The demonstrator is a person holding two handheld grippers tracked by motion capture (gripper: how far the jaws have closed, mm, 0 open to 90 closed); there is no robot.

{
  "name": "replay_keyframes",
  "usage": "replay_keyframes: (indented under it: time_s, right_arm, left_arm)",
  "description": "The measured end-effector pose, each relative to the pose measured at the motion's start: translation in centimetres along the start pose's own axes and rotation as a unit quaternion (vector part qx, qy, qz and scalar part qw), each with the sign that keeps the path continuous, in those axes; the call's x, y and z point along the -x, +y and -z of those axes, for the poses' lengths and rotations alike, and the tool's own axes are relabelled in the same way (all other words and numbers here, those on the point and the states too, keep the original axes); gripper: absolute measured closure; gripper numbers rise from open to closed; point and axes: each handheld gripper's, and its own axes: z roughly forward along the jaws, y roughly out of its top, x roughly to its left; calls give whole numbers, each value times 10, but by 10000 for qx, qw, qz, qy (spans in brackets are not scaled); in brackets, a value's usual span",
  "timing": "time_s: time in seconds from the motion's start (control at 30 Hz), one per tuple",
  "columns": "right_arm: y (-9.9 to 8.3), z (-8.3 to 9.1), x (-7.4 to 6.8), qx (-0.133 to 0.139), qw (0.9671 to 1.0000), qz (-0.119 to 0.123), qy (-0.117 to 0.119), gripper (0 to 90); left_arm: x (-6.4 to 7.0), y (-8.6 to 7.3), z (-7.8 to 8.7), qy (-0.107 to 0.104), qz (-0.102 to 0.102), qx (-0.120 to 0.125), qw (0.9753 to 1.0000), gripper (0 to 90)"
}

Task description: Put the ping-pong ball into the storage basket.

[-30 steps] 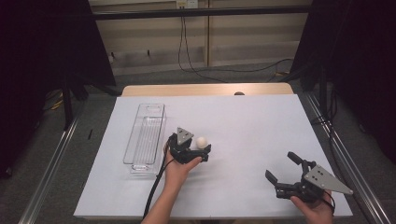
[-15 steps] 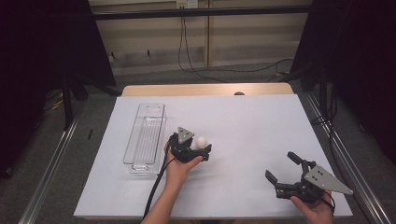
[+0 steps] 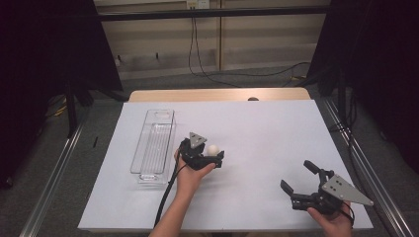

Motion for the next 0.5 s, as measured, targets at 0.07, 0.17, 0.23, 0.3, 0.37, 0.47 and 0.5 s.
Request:
replay_keyframes:
  time_s: [0.07,0.17,0.23,0.3,0.37,0.47,0.5]
  right_arm:
    - [0,0,0,-6,10000,-3,20,14]
    - [0,0,0,-7,10000,-3,-17,14]
    - [0,-1,-1,7,10000,-15,-13,14]
    - [0,-1,-1,11,10000,-8,-11,14]
    - [0,-1,-1,15,10000,-6,-6,14]
    - [0,0,0,16,10000,5,-20,14]
    - [0,0,0,15,10000,-11,-29,14]
  left_arm:
    - [0,0,-1,-28,-2,-15,10000,36]
    - [0,0,-2,18,-32,-39,10000,45]
    - [0,1,-3,-29,-78,-64,9999,48]
    - [0,1,-4,-20,-100,-80,9999,51]
    - [1,1,-6,27,-98,-66,9999,56]
    - [1,1,-8,-6,-75,-80,9999,74]
    - [-1,1,-8,-23,-153,-144,9998,81]
